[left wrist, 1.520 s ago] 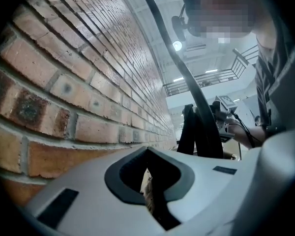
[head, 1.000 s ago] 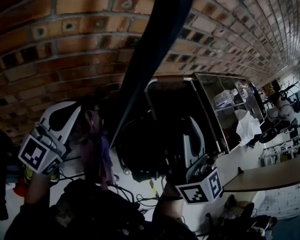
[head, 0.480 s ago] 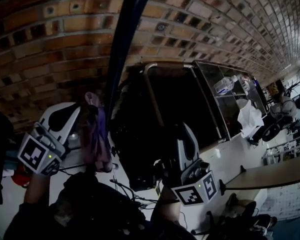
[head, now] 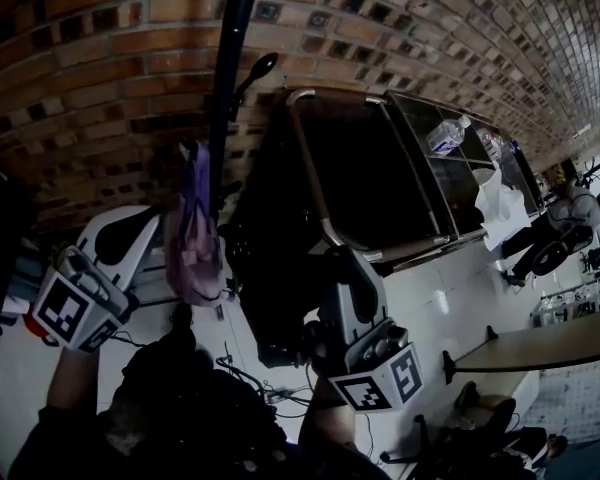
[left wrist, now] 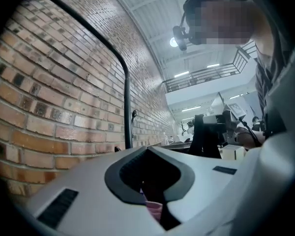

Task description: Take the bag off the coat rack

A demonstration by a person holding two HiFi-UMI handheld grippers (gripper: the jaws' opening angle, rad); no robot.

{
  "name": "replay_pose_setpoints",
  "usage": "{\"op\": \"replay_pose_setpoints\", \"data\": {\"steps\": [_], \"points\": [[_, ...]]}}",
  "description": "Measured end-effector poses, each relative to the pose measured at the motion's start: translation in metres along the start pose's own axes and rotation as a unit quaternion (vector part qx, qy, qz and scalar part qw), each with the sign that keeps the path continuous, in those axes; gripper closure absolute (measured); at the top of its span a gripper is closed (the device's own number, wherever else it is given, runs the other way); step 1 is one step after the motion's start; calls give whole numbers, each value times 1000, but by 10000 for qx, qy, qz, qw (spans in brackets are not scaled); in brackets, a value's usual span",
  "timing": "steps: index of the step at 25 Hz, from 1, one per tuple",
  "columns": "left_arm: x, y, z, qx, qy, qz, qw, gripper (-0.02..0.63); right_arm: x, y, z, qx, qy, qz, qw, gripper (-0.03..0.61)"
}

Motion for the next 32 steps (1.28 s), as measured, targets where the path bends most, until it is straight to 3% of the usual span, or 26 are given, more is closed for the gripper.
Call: {"op": "replay_pose_setpoints", "data": {"steps": [12, 32], "points": [[31, 87, 64, -3, 181, 67, 9998, 600, 22, 72, -77, 37, 13, -91, 10000, 555], [94, 292, 117, 281, 171, -49, 9994, 600, 33, 167, -237, -158, 14, -53, 9999, 555]]}}
Point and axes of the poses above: the fingertips, and each gripper's own axes: y backward along the fingers, z to its right, x out of its top, the point moved 10 cm from there along y, backward along the fingers, and after that the axes turned 13 degrees about z, right-handed, at the moved point
